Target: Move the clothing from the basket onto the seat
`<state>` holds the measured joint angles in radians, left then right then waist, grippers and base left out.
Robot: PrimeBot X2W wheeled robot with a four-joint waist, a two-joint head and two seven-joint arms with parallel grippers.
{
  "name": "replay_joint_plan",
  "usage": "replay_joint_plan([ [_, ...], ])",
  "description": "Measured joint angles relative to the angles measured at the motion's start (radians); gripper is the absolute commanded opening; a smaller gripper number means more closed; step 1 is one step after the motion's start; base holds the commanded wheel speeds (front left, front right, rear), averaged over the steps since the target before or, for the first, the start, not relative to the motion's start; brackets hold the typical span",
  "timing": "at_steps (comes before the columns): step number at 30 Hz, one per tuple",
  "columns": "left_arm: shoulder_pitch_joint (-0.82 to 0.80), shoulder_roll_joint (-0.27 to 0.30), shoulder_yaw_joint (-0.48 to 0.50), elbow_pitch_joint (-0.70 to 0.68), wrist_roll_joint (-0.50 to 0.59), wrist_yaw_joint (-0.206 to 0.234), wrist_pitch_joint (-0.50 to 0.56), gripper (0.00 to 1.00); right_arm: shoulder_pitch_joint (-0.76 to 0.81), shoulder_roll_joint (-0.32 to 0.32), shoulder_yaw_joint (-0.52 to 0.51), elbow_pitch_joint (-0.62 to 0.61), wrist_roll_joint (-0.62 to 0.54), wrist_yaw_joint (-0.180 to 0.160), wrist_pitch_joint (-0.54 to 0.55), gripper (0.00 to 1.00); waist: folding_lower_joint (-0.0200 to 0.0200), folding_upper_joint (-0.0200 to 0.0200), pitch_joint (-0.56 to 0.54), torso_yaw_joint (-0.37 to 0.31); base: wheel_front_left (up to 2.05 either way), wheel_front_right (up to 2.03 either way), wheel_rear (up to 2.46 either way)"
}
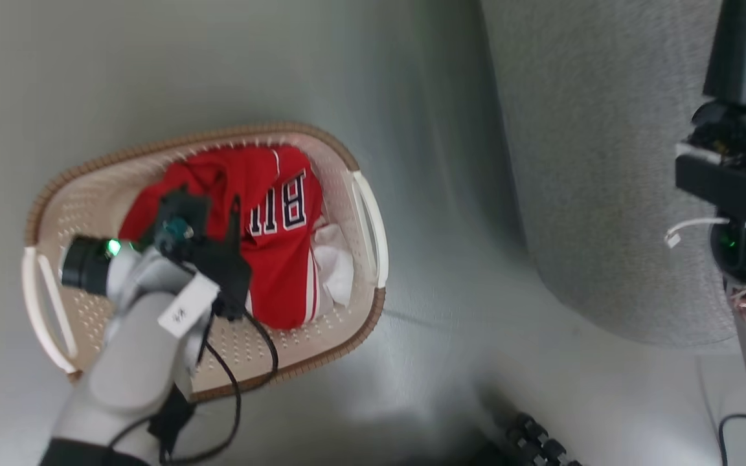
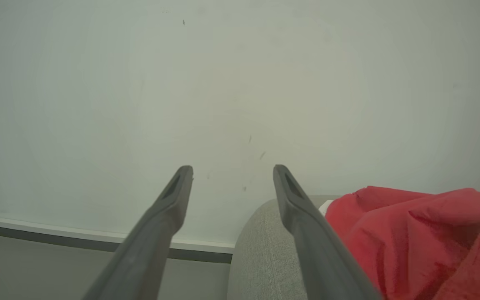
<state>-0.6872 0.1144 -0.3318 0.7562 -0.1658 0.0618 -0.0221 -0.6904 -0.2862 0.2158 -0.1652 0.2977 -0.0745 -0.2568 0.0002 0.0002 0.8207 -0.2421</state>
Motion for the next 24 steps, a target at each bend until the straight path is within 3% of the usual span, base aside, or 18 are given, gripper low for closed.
replay_joint_plan([
  [14,-0.166,0.025,-0.015,0.104,0.044,-0.002,0.001,1.0,-0.114,0.016,0.01,-0.006,-0.027,0.01,0.0,1.0,0.0,0.0,0.198,-0.013,0.0,0.0,0.0],
  [20,-0.19,0.032,-0.014,0.152,0.052,0.0,-0.015,0.99,-0.122,0.03,0.024,0.009,-0.036,0.015,0.0,1.0,-0.0003,-0.0001,0.21,-0.027,0.0,0.0,0.0],
  [21,-0.195,0.032,-0.015,0.161,0.053,0.001,-0.015,0.5,-0.122,0.03,0.023,0.009,-0.036,0.016,0.0,1.0,-0.0003,-0.0001,0.21,-0.029,0.0,0.0,0.0],
  [22,-0.199,0.032,-0.015,0.169,0.053,0.001,-0.015,0.25,-0.122,0.029,0.022,0.009,-0.037,0.019,0.0,1.0,-0.0003,-0.0002,0.209,-0.031,0.0,0.0,0.0],
  [23,-0.204,0.03,-0.015,0.177,0.053,0.001,-0.017,0.05,-0.122,0.028,0.022,0.011,-0.039,0.021,0.0,1.0,-0.0002,-0.0002,0.209,-0.032,0.0,0.0,0.0],
  [24,-0.207,0.027,-0.016,0.183,0.053,0.001,-0.025,0.0,-0.122,0.028,0.022,0.015,-0.044,0.022,0.0,1.0,-0.0002,-0.0002,0.207,-0.032,0.0,0.0,0.0],
])
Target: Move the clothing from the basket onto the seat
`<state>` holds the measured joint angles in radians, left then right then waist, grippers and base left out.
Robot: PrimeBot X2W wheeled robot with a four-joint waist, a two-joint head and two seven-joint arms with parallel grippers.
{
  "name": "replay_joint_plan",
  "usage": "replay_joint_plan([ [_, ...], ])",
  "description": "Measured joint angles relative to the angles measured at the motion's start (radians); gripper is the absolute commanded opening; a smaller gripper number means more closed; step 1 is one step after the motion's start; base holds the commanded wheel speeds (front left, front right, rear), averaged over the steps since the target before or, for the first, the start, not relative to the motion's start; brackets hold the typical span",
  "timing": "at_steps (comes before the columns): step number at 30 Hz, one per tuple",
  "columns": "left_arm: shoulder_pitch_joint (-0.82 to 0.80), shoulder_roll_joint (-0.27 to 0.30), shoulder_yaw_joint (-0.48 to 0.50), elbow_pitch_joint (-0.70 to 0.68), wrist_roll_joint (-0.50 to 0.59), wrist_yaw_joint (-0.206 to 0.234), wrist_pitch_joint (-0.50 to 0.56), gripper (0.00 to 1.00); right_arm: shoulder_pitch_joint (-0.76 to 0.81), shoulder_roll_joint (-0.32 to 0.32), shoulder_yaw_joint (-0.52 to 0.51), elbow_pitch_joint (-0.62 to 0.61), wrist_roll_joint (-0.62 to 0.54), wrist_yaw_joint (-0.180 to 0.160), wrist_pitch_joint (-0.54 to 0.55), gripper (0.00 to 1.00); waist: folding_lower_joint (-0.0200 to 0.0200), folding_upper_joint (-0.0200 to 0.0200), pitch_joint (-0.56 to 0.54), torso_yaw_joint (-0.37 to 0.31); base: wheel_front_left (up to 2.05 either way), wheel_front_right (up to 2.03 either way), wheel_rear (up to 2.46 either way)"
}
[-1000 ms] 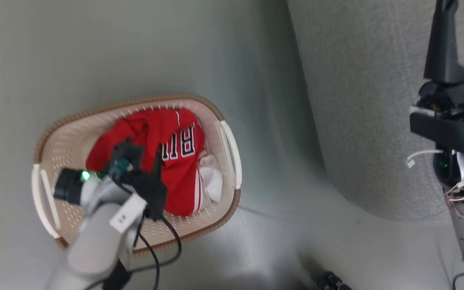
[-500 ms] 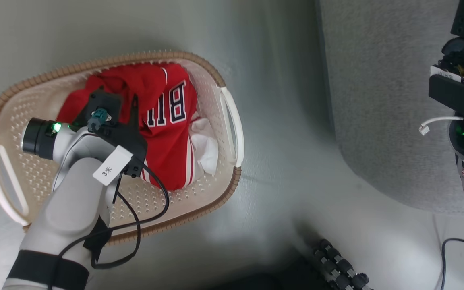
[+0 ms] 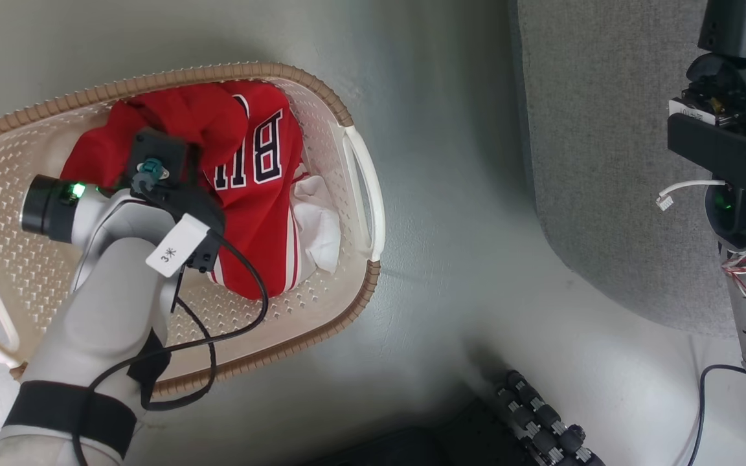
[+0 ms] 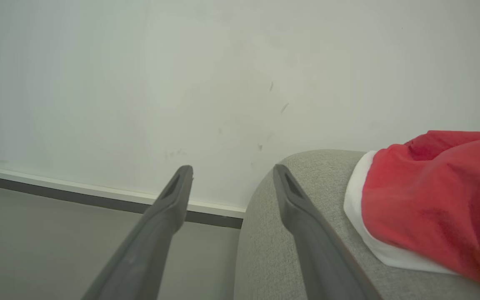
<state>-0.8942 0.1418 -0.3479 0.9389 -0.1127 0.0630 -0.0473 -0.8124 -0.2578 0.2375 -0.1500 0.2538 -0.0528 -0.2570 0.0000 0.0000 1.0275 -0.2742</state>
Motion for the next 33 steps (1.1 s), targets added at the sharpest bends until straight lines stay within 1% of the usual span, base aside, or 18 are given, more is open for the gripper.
replay_joint_plan([
  [8,0.003,-0.041,0.004,0.039,-0.016,-0.003,-0.066,0.0,0.002,0.002,0.0,0.047,-0.007,0.01,0.0,1.0,0.0,0.0,-0.033,0.006,0.0,0.0,0.0],
  [12,0.028,-0.054,0.002,0.049,-0.022,-0.021,-0.119,0.0,0.006,0.007,0.001,0.083,-0.007,0.018,0.0,1.0,0.0,0.0,-0.064,0.016,0.0,0.0,0.0],
  [16,0.075,-0.058,-0.007,0.053,-0.027,-0.051,-0.172,0.0,0.016,0.011,0.001,0.121,-0.008,0.024,0.0,1.0,0.0,-0.0001,-0.105,0.028,0.0,0.0,0.0],
  [21,0.109,-0.063,-0.02,0.04,-0.027,-0.074,-0.19,0.0,0.048,0.015,0.011,0.165,-0.012,0.037,0.0,1.0,-0.0001,-0.0001,-0.167,0.048,0.0,0.0,0.0],
  [23,0.118,-0.064,-0.022,0.024,-0.028,-0.09,-0.196,0.0,0.059,0.018,0.016,0.184,-0.014,0.044,0.0,1.0,-0.0001,0.0,-0.194,0.057,0.0,0.0,0.0],
  [30,0.158,-0.069,-0.024,-0.044,-0.054,-0.115,-0.202,0.0,0.121,0.023,0.011,0.235,-0.014,0.049,0.0,1.0,-0.0001,0.0,-0.292,0.093,0.0,0.0,0.0],
  [33,0.187,-0.071,-0.026,-0.072,-0.055,-0.117,-0.202,0.0,0.151,0.023,0.003,0.255,-0.014,0.05,0.0,1.0,-0.0002,-0.0001,-0.335,0.107,0.0,0.0,0.0],
])
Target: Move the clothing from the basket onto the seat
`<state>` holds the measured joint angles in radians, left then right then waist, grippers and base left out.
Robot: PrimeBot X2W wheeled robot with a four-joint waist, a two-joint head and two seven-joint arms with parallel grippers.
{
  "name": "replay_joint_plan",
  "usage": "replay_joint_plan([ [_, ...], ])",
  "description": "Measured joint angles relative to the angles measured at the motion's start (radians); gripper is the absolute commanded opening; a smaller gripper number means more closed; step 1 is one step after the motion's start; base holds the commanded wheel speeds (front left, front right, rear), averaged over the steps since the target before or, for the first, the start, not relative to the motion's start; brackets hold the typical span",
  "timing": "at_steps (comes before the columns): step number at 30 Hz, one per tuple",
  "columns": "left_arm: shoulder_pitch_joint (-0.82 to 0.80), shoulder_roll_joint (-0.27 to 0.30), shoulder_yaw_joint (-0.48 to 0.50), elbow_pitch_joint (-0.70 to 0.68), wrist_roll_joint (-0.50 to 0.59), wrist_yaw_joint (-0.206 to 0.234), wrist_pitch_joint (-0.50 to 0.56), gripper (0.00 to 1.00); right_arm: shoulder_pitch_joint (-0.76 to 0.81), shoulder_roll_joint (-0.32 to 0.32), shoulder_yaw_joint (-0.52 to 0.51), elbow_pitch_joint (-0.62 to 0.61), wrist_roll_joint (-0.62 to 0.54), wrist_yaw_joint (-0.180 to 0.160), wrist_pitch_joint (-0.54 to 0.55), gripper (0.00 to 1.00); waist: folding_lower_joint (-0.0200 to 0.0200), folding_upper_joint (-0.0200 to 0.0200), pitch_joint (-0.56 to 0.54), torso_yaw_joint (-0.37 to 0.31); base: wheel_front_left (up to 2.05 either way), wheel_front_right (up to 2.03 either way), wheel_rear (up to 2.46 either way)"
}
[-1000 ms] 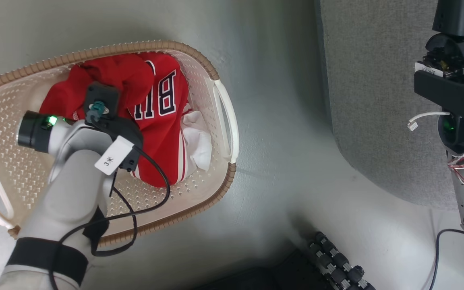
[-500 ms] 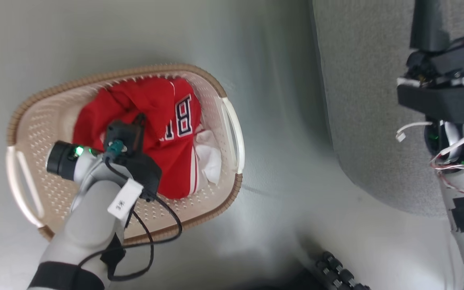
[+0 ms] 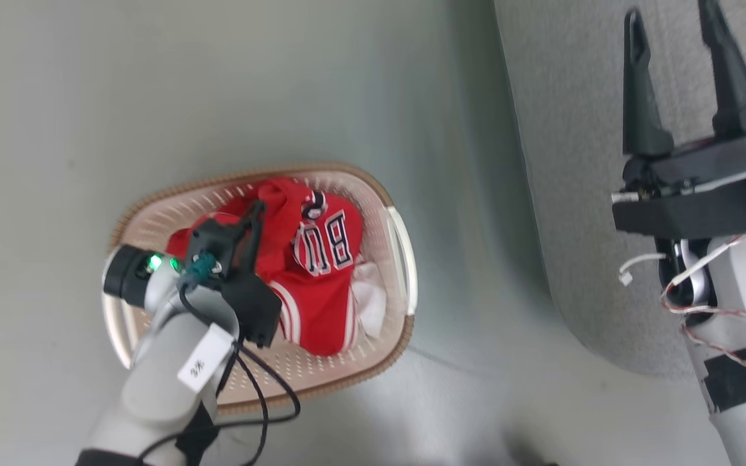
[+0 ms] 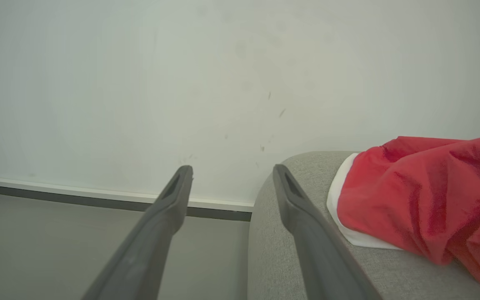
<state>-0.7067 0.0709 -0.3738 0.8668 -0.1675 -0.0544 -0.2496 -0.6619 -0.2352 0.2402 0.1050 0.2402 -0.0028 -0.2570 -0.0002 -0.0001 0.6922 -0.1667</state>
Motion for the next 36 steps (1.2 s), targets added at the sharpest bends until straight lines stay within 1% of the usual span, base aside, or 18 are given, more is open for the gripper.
replay_joint_plan([
  [2,0.025,0.0,0.0,-0.02,-0.001,-0.008,0.0,0.0,0.02,0.0,-0.006,0.009,0.0,0.0,0.0,1.0,0.0,0.0,-0.029,0.009,0.0,0.0,0.0],
  [7,0.098,-0.001,0.005,-0.091,-0.018,-0.009,0.0,0.0,0.07,-0.001,-0.017,0.032,0.0,0.0,0.0,1.0,0.0,0.0,-0.104,0.029,0.0,0.0,0.0],
  [8,0.098,-0.001,0.005,-0.091,-0.018,-0.009,0.0,0.0,0.07,-0.001,-0.017,0.032,0.0,0.0,0.0,1.0,0.0,0.0,-0.104,0.029,0.0,0.0,0.0],
  [9,0.126,-0.003,0.009,-0.123,-0.026,-0.009,0.0,0.0,0.091,-0.001,-0.019,0.04,0.0,0.0,0.0,1.0,0.0,0.0,-0.134,0.035,0.0,0.0,0.0],
  [11,0.139,-0.004,0.011,-0.14,-0.026,-0.009,0.0,0.0,0.101,0.0,-0.02,0.044,0.0,0.0,0.0,1.0,0.0,0.0,-0.149,0.038,0.0,0.0,0.0],
  [22,0.268,-0.009,0.017,-0.322,-0.034,-0.008,0.0,0.0,0.191,0.012,-0.028,0.076,0.0,-0.001,0.0,1.0,0.0,-0.0001,-0.316,0.06,0.0,0.0,0.0],
  [23,0.29,-0.009,0.018,-0.351,-0.034,-0.007,0.0,0.31,0.209,0.013,-0.029,0.083,0.0,-0.001,0.0,1.0,0.0,0.0,-0.346,0.063,0.0,0.0,0.0],
  [24,0.302,-0.009,0.019,-0.363,-0.034,-0.006,0.0,0.56,0.218,0.013,-0.029,0.088,0.0,-0.001,0.0,1.0,0.0,-0.0001,-0.361,0.064,0.0,0.0,0.0],
  [25,0.314,-0.009,0.021,-0.376,-0.036,-0.006,0.0,1.0,0.227,0.014,-0.029,0.093,0.0,-0.001,0.0,1.0,0.0,-0.0001,-0.377,0.065,0.0,0.0,0.0],
  [30,0.367,-0.009,0.034,-0.436,-0.063,0.006,0.0,1.0,0.272,0.024,-0.027,0.103,0.0,-0.001,0.0,1.0,0.0,-0.0001,-0.452,0.07,0.0,0.0,0.0],
  [36,0.457,-0.007,0.052,-0.486,-0.077,0.022,0.0,1.0,0.344,0.021,-0.029,0.108,0.0,-0.001,0.0,1.0,0.0,-0.0001,-0.542,0.076,0.0,0.0,0.0],
])
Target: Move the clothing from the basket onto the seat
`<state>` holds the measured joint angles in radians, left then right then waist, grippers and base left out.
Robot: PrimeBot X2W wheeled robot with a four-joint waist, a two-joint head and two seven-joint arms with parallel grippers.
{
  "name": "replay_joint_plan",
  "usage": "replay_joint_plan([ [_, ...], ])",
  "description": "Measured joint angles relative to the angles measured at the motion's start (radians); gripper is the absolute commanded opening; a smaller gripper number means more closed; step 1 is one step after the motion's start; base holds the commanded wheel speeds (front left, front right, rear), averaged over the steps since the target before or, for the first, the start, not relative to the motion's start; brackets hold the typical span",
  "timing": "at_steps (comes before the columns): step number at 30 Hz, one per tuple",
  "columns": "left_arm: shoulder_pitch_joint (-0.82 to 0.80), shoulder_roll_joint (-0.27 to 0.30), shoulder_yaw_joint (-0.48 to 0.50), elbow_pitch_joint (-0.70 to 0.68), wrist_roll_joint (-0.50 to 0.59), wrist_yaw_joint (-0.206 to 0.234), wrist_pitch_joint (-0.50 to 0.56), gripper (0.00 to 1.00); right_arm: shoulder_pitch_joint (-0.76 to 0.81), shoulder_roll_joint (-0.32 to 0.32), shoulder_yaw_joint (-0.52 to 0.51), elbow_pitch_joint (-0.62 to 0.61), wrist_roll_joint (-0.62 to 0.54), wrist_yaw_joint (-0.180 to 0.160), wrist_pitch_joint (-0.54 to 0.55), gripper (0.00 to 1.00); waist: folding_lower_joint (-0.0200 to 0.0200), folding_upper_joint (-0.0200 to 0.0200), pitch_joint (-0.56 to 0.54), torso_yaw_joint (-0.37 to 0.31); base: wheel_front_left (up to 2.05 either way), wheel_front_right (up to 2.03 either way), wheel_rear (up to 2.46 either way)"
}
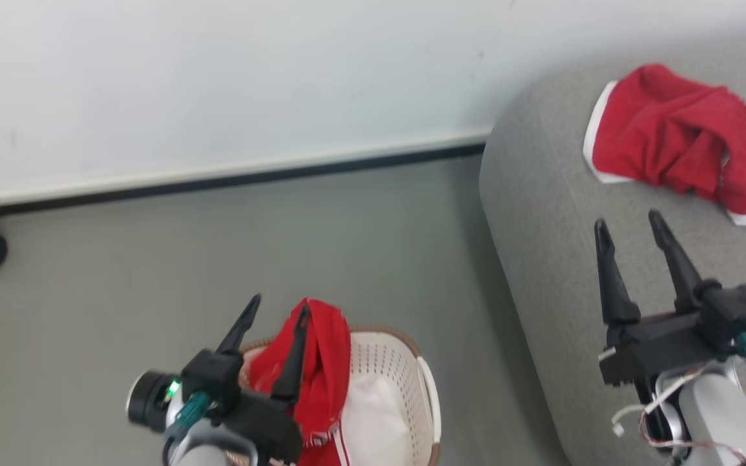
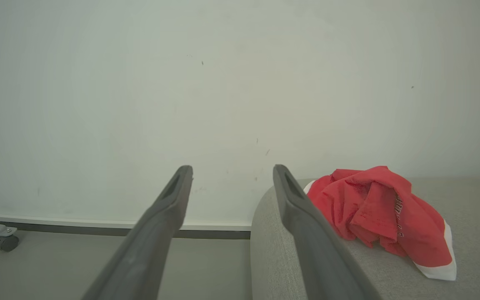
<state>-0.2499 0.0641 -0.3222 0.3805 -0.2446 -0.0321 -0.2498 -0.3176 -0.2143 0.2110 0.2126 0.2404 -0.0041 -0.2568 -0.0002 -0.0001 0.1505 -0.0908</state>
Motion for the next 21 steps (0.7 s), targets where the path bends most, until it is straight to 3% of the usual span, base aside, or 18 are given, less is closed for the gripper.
replay_joint_plan([
  [14,0.263,0.066,0.167,-0.171,-0.071,0.095,0.0,1.0,0.18,-0.017,-0.01,-0.066,0.0,-0.006,0.0,1.0,0.0,0.0,-0.181,0.02,0.0,0.0,0.0],
  [21,0.347,0.074,0.223,-0.237,-0.088,0.112,0.0,1.0,0.246,-0.023,-0.012,-0.105,0.0,-0.018,0.0,1.0,0.0,0.0001,-0.227,0.023,0.0,0.0,0.0],
])
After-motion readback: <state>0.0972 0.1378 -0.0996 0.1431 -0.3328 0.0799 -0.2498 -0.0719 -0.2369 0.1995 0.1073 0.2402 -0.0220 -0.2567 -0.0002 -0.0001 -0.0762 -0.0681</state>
